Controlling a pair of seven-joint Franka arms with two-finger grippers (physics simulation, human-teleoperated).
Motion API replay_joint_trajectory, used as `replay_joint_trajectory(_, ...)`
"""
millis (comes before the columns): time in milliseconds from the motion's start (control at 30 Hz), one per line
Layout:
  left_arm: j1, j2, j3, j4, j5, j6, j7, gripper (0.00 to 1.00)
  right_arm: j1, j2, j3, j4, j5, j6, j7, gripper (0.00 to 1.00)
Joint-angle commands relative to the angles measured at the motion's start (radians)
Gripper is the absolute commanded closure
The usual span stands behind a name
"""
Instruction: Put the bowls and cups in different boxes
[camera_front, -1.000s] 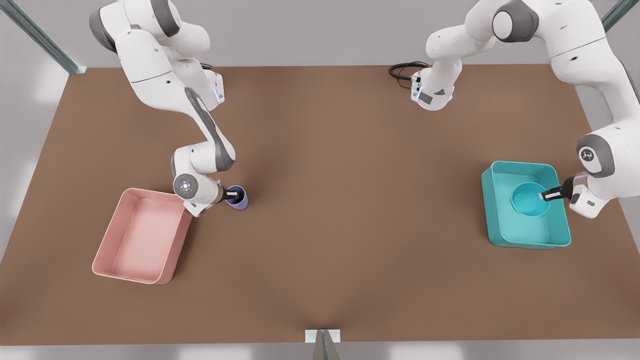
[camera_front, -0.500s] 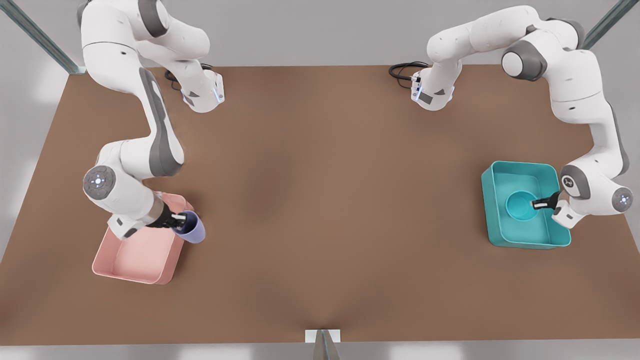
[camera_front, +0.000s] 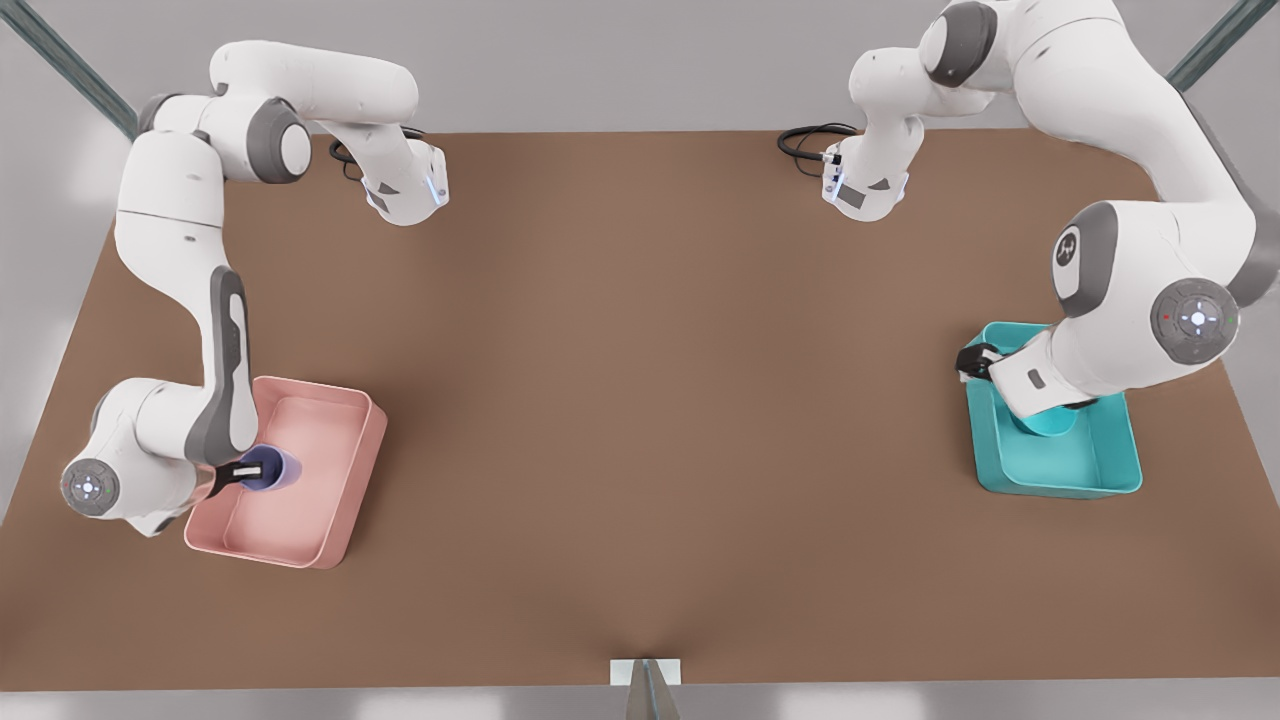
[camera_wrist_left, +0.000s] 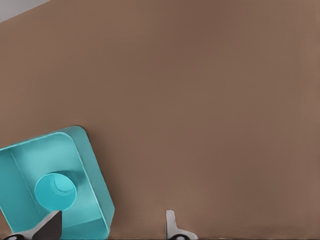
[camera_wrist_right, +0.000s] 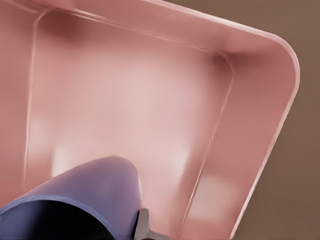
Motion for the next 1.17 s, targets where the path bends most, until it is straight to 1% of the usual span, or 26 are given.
replay_joint_trajectory(0, 0.001, -0.160, -0.018, -0.266, 0.005, 0.125, -0.248, 0.00, 0.001, 0.025, 0.003, 0.000, 0.035, 0.045, -0.250, 0.79)
replay_joint_trajectory(67, -0.018, -0.157, -0.021, -0.197, 0.010, 0.046, -0.378, 0.00, 0.001, 0.043, 0.005, -0.001, 0.053, 0.065, -0.247, 0.79)
replay_joint_trajectory(200, -0.012, -0.162, -0.035, -0.185, 0.001, 0.029, -0.392, 0.00, 0.001, 0.051, 0.005, -0.001, 0.066, 0.060, -0.245, 0.79)
replay_joint_trajectory(267, -0.010, -0.162, -0.034, -0.185, 0.002, 0.003, -0.387, 0.00, -0.001, 0.051, 0.005, -0.001, 0.075, 0.052, -0.256, 0.00)
replay_joint_trajectory(367, -0.010, -0.163, -0.035, -0.185, 0.004, -0.013, -0.387, 0.00, -0.001, 0.048, 0.006, -0.001, 0.075, 0.049, -0.265, 0.00)
replay_joint_trajectory(533, -0.007, -0.160, -0.034, -0.185, 0.004, -0.006, -0.387, 0.00, -0.002, -0.001, 0.014, 0.000, 0.081, -0.024, -0.267, 0.00)
replay_joint_trajectory(667, -0.007, -0.160, -0.034, -0.186, 0.004, -0.009, -0.387, 0.00, 0.002, -0.115, 0.017, 0.004, 0.110, -0.181, -0.256, 0.00)
replay_joint_trajectory(700, -0.007, -0.160, -0.034, -0.186, 0.004, -0.011, -0.387, 0.00, 0.022, -0.161, 0.017, 0.014, 0.147, -0.263, -0.219, 0.00)
replay_joint_trajectory(733, -0.006, -0.160, -0.034, -0.186, 0.004, -0.013, -0.387, 0.00, 0.079, -0.182, 0.012, 0.036, 0.121, -0.308, -0.091, 0.00)
replay_joint_trajectory(767, -0.006, -0.162, -0.034, -0.186, 0.004, -0.014, -0.387, 0.00, 0.128, -0.190, 0.017, 0.073, 0.119, -0.385, 0.135, 0.00)
replay_joint_trajectory(800, -0.006, -0.162, -0.034, -0.186, 0.004, -0.016, -0.387, 0.00, 0.183, -0.205, 0.008, 0.111, 0.106, -0.418, 0.238, 0.00)
replay_joint_trajectory(833, -0.006, -0.162, -0.034, -0.186, 0.004, -0.016, -0.387, 0.00, 0.189, -0.216, -0.001, 0.143, 0.101, -0.440, 0.241, 0.00)
replay_joint_trajectory(900, -0.006, -0.162, -0.034, -0.186, 0.004, -0.016, -0.387, 0.00, 0.188, -0.331, -0.003, 0.157, 0.090, -0.536, 0.241, 0.00)
replay_joint_trajectory(933, -0.006, -0.162, -0.034, -0.186, 0.004, -0.016, -0.387, 0.00, 0.198, -0.414, 0.002, 0.152, 0.064, -0.582, 0.241, 0.00)
replay_joint_trajectory(967, -0.006, -0.162, -0.034, -0.188, 0.004, -0.016, -0.387, 0.00, 0.197, -0.543, 0.009, 0.064, 0.018, -0.601, 0.244, 0.00)
replay_joint_trajectory(1000, -0.006, -0.162, -0.034, -0.188, 0.004, -0.016, -0.387, 0.00, 0.188, -0.626, 0.011, -0.050, 0.018, -0.584, 0.281, 0.00)
replay_joint_trajectory(1033, -0.006, -0.162, -0.034, -0.188, 0.004, -0.016, -0.387, 0.00, 0.186, -0.660, 0.014, -0.102, 0.024, -0.575, 0.333, 0.00)
replay_joint_trajectory(1133, -0.006, -0.162, -0.034, -0.188, 0.004, -0.016, -0.387, 0.00, 0.183, -0.681, 0.014, -0.104, 0.035, -0.570, 0.339, 0.00)
